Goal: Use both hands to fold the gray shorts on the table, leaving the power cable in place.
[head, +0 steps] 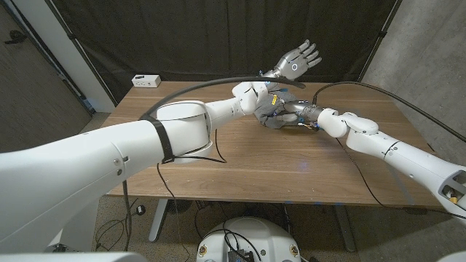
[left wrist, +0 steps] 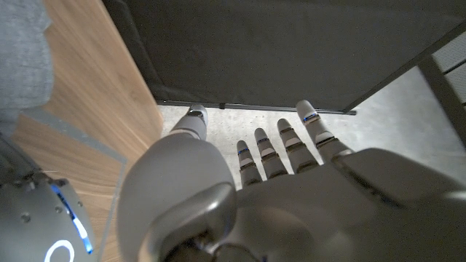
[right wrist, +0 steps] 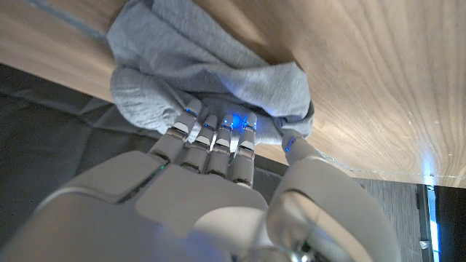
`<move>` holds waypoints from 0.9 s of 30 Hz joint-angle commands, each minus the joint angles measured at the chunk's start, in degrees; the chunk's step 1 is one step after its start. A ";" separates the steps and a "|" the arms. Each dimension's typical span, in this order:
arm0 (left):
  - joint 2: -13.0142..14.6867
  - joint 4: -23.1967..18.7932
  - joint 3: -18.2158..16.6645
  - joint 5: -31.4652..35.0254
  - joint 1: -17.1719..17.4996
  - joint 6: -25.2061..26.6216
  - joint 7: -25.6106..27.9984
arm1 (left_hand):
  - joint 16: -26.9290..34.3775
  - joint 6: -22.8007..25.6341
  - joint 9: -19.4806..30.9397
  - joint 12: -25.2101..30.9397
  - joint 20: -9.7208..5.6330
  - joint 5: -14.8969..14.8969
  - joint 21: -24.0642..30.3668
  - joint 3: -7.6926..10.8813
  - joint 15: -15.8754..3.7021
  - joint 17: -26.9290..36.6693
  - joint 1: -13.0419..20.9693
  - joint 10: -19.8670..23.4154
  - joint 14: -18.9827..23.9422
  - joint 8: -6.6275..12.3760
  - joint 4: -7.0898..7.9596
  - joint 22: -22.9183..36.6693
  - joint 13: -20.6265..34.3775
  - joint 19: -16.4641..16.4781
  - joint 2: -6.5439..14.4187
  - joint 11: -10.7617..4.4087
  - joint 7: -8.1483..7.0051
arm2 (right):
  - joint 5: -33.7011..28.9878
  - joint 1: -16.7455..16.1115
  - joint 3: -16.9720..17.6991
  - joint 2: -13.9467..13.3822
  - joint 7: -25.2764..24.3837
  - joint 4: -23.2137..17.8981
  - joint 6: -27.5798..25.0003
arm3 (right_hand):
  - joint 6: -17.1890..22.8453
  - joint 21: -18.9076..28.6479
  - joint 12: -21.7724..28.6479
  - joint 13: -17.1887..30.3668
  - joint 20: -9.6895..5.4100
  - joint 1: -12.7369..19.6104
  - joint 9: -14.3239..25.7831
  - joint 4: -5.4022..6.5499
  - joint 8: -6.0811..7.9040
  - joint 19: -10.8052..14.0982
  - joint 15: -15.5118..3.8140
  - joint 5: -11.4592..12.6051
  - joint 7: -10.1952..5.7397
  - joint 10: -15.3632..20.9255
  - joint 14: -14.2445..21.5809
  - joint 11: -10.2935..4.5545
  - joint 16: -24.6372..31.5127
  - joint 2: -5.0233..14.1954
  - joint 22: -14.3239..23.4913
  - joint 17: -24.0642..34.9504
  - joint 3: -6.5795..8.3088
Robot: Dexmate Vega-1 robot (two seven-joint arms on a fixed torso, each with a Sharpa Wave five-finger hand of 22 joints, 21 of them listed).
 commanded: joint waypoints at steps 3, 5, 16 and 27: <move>1.66 -0.10 4.61 -18.24 -0.05 8.24 10.17 | 0.18 0.40 0.01 0.41 0.52 0.13 -0.24 0.24 -4.45 -0.07 -0.15 0.37 0.18 0.58 -0.57 0.01 -0.20 -0.16 0.08 -0.03 -0.28 | -2.75 -4.23 4.00 -3.45 1.88 -10.78 -8.13 | 0.11 -0.07 0.24 -0.03 0.19 -0.20 0.16 -0.34 0.25 0.26 -1.41 0.01 -0.05 0.29 0.44 -0.55 0.25 -0.15 0.09 0.04 0.30; 1.90 -0.38 4.08 -20.14 0.12 8.73 11.47 | 0.18 0.54 0.00 0.40 0.57 0.12 -0.27 0.22 -4.34 -0.08 -0.20 0.33 0.16 0.62 -0.62 0.01 -0.28 -0.21 0.03 0.03 -0.29 | -3.39 -4.86 4.47 -3.56 1.52 -11.67 -9.79 | 0.27 -0.06 0.28 -0.03 0.22 -0.22 0.16 -0.37 0.31 0.30 -1.41 0.01 -0.08 0.38 0.49 -0.56 0.26 -0.16 0.09 0.03 0.32; 4.49 -4.69 0.75 -27.16 0.74 9.04 13.02 | 0.18 1.11 -0.08 0.47 0.80 0.10 -0.34 0.06 -4.04 -0.09 -0.63 0.40 0.06 0.76 -0.81 0.01 -0.73 -0.19 -0.19 0.46 -0.17 | -3.54 -7.50 7.04 -4.35 -0.76 -15.44 -14.32 | 0.59 -0.01 0.37 -0.03 0.08 -0.38 0.16 -0.41 0.43 0.47 -1.52 0.00 -0.19 0.61 0.74 -0.72 0.34 -0.12 0.08 0.02 0.41; 14.79 -23.10 -5.63 -29.26 3.02 8.74 6.80 | 0.22 1.65 -0.14 0.53 1.09 0.13 -0.45 -0.09 -3.70 -0.05 -1.22 0.45 -0.06 0.85 -0.85 0.01 -1.19 -0.23 -0.23 0.88 0.21 | -0.48 -8.82 9.40 -4.38 -2.20 -16.44 -15.93 | 0.51 0.03 0.40 -0.03 -0.02 -0.58 0.16 -0.33 0.39 0.62 -1.60 -0.02 -0.26 0.71 0.80 -0.74 0.39 0.04 0.08 0.07 0.46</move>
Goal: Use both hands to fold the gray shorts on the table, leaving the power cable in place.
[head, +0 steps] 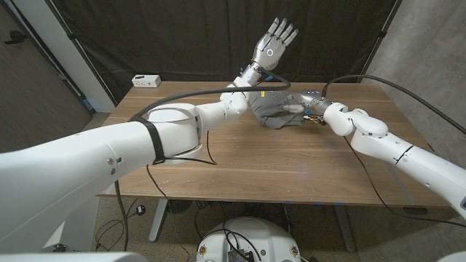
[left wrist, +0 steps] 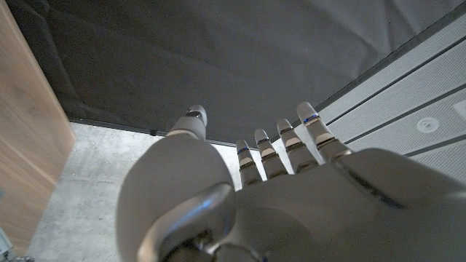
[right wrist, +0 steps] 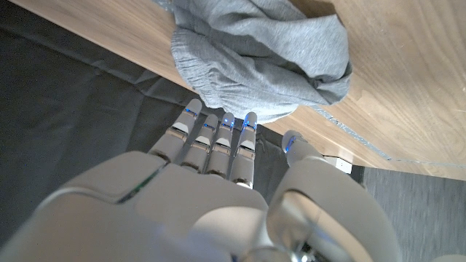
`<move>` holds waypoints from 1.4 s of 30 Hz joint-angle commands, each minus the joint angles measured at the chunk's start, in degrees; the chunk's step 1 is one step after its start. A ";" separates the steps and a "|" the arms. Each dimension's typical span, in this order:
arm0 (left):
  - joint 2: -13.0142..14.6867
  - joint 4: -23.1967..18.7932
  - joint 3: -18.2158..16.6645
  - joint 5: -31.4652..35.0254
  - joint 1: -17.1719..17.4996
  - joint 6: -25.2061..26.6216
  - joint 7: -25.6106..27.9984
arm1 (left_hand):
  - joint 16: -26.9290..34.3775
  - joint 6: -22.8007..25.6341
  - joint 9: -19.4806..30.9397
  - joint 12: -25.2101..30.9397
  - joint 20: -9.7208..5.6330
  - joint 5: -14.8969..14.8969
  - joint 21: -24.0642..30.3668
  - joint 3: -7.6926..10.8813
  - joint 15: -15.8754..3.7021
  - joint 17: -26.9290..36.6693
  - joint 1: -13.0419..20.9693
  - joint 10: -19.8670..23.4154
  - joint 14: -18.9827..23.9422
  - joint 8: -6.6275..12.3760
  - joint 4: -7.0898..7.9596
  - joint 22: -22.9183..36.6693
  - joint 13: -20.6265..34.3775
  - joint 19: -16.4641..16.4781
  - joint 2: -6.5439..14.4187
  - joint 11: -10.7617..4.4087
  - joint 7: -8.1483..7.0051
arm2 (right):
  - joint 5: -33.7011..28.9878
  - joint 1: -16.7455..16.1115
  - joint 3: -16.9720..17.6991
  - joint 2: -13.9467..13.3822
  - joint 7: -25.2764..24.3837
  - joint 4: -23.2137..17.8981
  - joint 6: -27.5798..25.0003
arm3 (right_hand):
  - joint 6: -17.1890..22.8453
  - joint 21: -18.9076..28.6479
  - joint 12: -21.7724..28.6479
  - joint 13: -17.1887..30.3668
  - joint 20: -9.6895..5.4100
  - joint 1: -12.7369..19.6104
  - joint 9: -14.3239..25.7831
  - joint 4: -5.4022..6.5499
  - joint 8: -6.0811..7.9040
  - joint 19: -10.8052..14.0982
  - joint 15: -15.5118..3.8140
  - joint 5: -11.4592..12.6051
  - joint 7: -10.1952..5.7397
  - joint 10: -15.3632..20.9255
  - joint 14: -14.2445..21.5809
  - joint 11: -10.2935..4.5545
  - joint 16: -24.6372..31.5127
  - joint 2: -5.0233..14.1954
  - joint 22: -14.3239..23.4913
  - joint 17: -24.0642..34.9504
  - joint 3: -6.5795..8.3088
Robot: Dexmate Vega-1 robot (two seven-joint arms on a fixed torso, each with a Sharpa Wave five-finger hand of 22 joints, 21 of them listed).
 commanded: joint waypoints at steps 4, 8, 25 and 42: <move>14.00 -25.34 -9.65 -6.87 4.07 -0.55 -8.59 | 0.25 1.11 0.12 0.62 0.29 0.16 -0.18 -0.08 -3.56 0.12 -0.65 0.56 -0.02 0.52 -0.47 0.00 -0.29 0.03 0.00 0.42 0.13 | 5.65 -2.74 4.65 -0.32 -3.29 -1.93 -2.08 | 0.33 0.04 0.41 -0.02 -0.05 -0.67 0.15 -0.07 0.40 0.64 -1.35 -0.03 -0.05 0.22 0.64 -0.28 0.43 0.13 0.06 0.09 0.23; 17.04 -31.21 -12.90 -6.88 6.07 -1.41 -11.75 | 0.30 1.47 0.11 0.65 0.16 0.19 -0.11 -0.04 -3.55 0.12 -0.76 0.62 0.08 0.60 -0.53 0.01 -0.44 0.28 0.09 0.57 0.52 | 8.84 -3.47 6.20 -0.49 -4.55 -1.77 -1.07 | 0.33 0.04 0.41 -0.02 -0.16 -0.73 0.16 -0.01 0.40 0.68 -1.41 -0.05 -0.09 0.23 0.60 -0.40 0.50 0.47 0.06 0.21 0.25; 23.12 -45.74 -27.93 -15.49 14.55 -13.05 -23.51 | 0.30 1.84 0.06 0.65 0.51 0.42 -0.15 0.36 -2.41 0.15 -1.00 0.52 -0.05 0.43 -0.90 0.05 -1.11 0.48 0.79 2.02 2.19 | 22.19 -6.03 10.89 0.20 -8.92 0.96 4.66 | 0.16 -0.01 0.34 -0.01 -0.22 -0.84 0.16 -0.05 0.31 0.63 -1.27 -0.22 -0.11 0.09 0.42 -0.18 0.71 1.04 0.07 0.50 0.13; 25.53 -53.24 -42.56 -35.87 22.98 -21.77 -39.47 | 0.15 1.52 0.06 0.60 2.69 0.66 -0.81 1.40 1.64 0.49 -2.07 -0.26 -1.83 0.06 -0.48 0.22 -1.92 -1.11 3.18 6.00 7.38 | 33.20 -6.19 12.49 4.56 -11.85 7.19 13.26 | -0.41 -0.17 0.15 0.00 -0.24 -0.72 0.17 -0.29 0.10 0.23 -0.99 -0.47 0.17 -0.52 -0.24 0.08 0.73 1.56 0.08 0.74 0.07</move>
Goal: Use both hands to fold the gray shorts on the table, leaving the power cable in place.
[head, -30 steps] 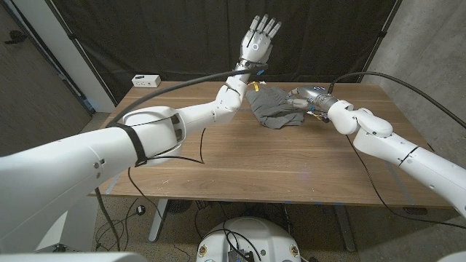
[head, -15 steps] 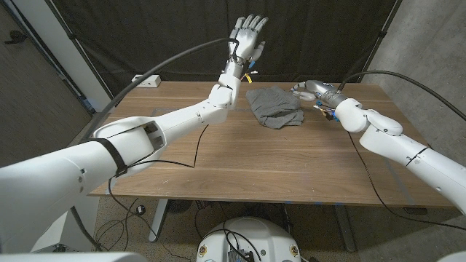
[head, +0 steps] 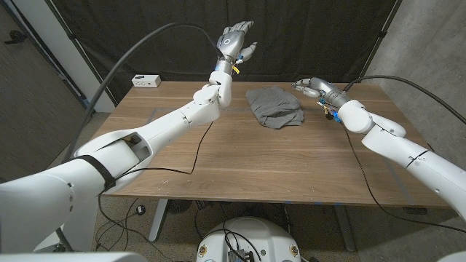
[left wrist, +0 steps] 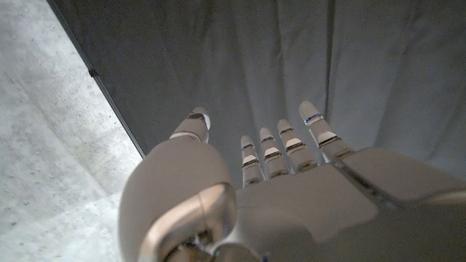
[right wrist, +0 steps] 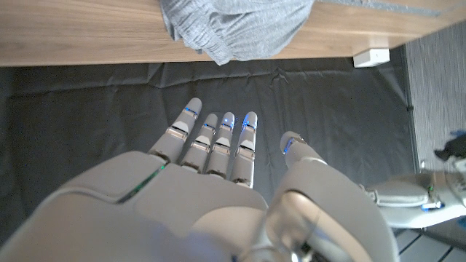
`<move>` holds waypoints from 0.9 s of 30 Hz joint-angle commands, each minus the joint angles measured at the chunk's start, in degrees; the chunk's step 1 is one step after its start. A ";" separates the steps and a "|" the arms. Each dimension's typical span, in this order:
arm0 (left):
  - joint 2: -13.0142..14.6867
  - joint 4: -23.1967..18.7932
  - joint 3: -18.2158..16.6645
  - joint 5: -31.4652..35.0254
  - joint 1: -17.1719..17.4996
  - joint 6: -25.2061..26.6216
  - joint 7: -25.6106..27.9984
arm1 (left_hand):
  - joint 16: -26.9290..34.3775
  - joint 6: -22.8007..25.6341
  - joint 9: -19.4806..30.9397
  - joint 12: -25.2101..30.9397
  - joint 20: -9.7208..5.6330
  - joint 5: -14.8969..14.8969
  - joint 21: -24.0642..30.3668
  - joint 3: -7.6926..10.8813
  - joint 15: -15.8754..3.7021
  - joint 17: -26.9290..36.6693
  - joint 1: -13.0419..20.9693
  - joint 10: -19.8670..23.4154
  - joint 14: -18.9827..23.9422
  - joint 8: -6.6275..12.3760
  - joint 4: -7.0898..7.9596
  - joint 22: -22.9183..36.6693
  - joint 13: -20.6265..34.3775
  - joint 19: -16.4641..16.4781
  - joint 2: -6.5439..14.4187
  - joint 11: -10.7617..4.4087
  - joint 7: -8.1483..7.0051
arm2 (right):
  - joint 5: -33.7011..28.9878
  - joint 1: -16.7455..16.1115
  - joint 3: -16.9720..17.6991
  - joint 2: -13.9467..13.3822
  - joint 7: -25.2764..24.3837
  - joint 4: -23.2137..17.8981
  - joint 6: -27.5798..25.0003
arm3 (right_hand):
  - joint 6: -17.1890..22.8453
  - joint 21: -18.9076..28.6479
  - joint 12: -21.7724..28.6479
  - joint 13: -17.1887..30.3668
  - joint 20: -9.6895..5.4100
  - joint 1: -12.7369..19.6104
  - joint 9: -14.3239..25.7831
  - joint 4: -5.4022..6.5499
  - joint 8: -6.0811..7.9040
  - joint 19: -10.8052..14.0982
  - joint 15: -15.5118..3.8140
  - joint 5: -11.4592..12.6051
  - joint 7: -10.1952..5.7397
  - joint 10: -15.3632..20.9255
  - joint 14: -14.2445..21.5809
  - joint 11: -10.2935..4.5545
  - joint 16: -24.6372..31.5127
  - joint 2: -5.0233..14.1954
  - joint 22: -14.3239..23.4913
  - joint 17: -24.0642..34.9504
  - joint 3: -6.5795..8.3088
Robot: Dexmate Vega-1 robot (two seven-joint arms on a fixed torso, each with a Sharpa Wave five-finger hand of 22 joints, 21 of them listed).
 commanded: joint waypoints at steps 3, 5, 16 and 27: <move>1.64 -3.94 -12.18 -20.76 6.32 -10.43 -14.33 | 0.18 0.17 0.04 0.20 0.52 0.38 -0.47 0.69 1.36 0.16 -0.19 0.26 -0.45 -0.13 0.17 0.22 -0.12 -0.54 1.22 1.36 1.87 | 9.23 -0.49 1.84 3.28 -1.56 4.79 6.10 | -0.55 -0.19 -0.16 0.00 0.12 0.12 0.16 -0.33 0.06 -0.18 -0.92 -0.24 0.26 -0.78 -0.40 0.19 0.39 0.81 0.07 0.37 0.05; 1.67 -3.48 -13.49 -23.71 6.93 -11.89 -15.90 | 0.16 0.13 0.04 0.25 0.30 0.41 -0.52 0.79 1.57 0.17 -0.24 0.35 -0.62 -0.15 0.21 0.24 -0.16 -0.70 1.37 1.50 2.19 | 10.25 -0.61 1.98 3.55 -1.55 5.24 6.84 | -0.75 -0.22 -0.23 0.01 0.12 0.15 0.16 -0.38 -0.01 -0.27 -0.80 -0.31 0.30 -1.02 -0.55 0.24 0.38 0.87 0.07 0.41 0.03; 1.89 -0.89 -18.26 -37.23 8.96 -17.05 -24.29 | -0.30 -0.68 0.00 -0.03 -0.75 0.50 -0.91 1.21 2.74 0.07 -0.87 -0.81 -2.90 -0.45 0.27 0.42 -0.40 -2.08 1.43 3.06 3.86 | 15.74 -1.54 3.00 5.38 -1.85 6.79 9.37 | -2.18 -0.29 -0.66 0.02 0.05 0.21 0.18 -0.59 -0.42 -0.59 -0.51 -0.61 0.44 -2.65 -1.13 0.38 0.42 1.06 0.09 0.61 -0.09; 1.74 5.59 -20.30 -48.08 10.14 -24.43 -34.05 | -0.89 -3.47 -0.09 -0.92 -2.44 0.49 -2.29 1.05 3.51 -0.22 -2.89 -5.36 -8.18 -0.85 0.74 0.55 -0.81 -6.05 1.08 4.20 3.84 | 22.13 -3.64 5.12 8.44 -4.47 7.54 10.73 | -3.50 -0.12 -0.71 0.03 -0.28 -0.04 0.19 -0.60 -0.60 -0.38 -0.01 -0.94 0.70 -3.69 -2.07 0.85 0.38 1.06 0.13 0.86 -0.41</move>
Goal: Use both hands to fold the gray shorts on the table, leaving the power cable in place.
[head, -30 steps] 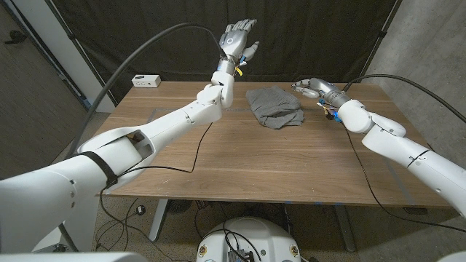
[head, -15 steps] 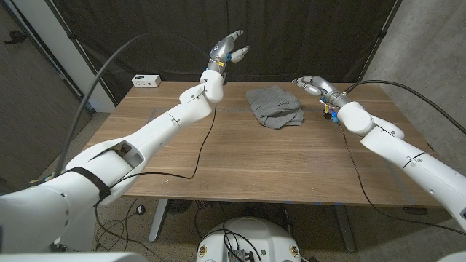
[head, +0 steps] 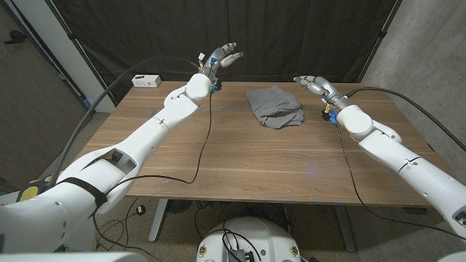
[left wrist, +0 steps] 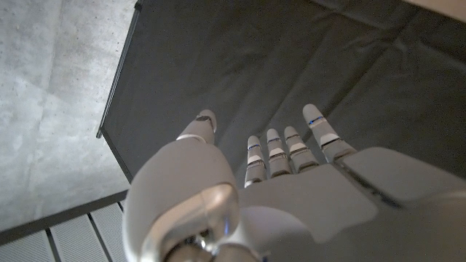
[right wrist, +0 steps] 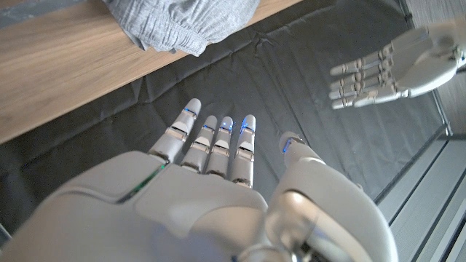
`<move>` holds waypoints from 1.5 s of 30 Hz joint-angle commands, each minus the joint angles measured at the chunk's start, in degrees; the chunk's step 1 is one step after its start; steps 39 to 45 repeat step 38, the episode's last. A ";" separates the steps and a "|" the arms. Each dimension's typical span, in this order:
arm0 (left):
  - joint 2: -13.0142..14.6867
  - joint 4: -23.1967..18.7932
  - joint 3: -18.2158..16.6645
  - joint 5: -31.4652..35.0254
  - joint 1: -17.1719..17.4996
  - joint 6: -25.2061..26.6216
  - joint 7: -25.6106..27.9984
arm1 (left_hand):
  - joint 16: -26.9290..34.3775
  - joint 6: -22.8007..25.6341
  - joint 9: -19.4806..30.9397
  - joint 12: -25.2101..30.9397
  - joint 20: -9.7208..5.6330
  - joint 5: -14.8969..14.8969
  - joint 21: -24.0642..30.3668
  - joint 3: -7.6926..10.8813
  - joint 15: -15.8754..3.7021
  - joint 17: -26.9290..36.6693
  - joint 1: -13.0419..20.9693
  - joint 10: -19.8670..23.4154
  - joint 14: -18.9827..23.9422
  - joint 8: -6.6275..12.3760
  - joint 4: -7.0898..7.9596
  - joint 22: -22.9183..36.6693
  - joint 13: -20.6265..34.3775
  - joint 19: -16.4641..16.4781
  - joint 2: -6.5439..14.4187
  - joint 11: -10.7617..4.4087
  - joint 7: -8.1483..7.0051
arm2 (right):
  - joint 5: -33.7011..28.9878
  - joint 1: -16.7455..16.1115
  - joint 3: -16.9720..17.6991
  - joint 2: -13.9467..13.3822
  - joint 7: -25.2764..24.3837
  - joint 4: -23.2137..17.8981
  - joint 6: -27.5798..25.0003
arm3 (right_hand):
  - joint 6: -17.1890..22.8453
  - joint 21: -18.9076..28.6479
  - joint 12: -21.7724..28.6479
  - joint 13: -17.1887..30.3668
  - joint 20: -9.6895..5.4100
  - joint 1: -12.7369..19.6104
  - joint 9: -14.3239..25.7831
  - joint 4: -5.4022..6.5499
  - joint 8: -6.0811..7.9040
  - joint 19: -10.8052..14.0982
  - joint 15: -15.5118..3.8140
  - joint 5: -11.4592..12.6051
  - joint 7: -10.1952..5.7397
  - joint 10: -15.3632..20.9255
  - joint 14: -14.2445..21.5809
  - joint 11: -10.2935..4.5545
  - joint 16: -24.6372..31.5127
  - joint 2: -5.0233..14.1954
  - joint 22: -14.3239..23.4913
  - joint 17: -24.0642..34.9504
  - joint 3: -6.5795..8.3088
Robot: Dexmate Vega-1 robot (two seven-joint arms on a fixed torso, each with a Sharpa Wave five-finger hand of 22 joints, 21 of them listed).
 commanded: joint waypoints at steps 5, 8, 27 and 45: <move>-0.22 8.17 -3.21 -14.49 1.70 -9.63 -12.93 | -0.46 -2.56 -0.03 -0.62 -2.18 0.38 -1.48 -0.04 -0.06 -0.24 -2.34 -4.05 -5.73 -0.36 0.59 0.15 -0.27 -3.90 0.00 0.52 -0.31 | 10.82 -2.79 2.68 3.78 -0.93 1.51 2.30 | -1.41 0.20 0.01 0.04 -0.26 -0.35 0.19 -0.24 -0.36 0.21 0.25 -0.26 0.16 -1.00 -1.16 0.35 0.35 0.28 0.14 0.43 -0.33; -0.37 9.80 -3.44 -16.20 1.73 -10.75 -14.83 | -0.31 -3.13 -0.04 -0.65 -2.30 0.27 -1.80 -0.23 0.21 -0.18 -3.27 -4.89 -6.56 -0.37 1.20 0.13 -0.36 -4.70 0.23 0.56 -0.07 | 16.68 -3.17 3.80 6.15 1.64 3.98 4.51 | -1.64 0.17 0.02 0.05 -0.36 -0.57 0.19 -0.12 -0.37 0.10 0.42 -0.33 0.25 -1.13 -1.28 0.41 0.36 0.22 0.15 0.49 -0.48; 2.73 9.62 -7.37 -27.18 6.00 -13.40 -24.94 | 0.22 -6.75 -0.36 -0.33 -3.55 0.45 -4.06 -0.98 -1.32 0.22 -15.24 -10.20 -14.78 -0.17 12.64 0.02 -1.10 -9.73 2.78 0.32 1.13 | 25.44 -6.14 6.39 7.32 1.47 2.26 4.27 | -4.04 -0.16 0.29 0.09 -0.21 -4.28 0.18 1.82 -0.25 -1.87 2.97 -0.43 1.62 -2.70 -2.95 2.92 0.29 -1.20 0.25 0.95 -2.73; 2.60 10.85 -7.03 -28.14 6.71 -13.14 -25.45 | 0.26 -9.98 -0.41 -0.60 -4.36 1.17 -4.73 -0.82 -1.44 0.25 -20.25 -12.86 -16.96 -0.75 14.18 0.10 -1.21 -11.51 2.15 -0.27 0.87 | 20.82 -12.35 8.35 7.09 -7.74 -4.31 6.92 | -4.17 -0.10 0.61 0.09 0.29 -5.43 0.15 2.21 -0.01 -2.11 3.36 -0.21 2.22 -2.37 -2.69 3.54 0.40 -2.00 0.26 0.87 -3.46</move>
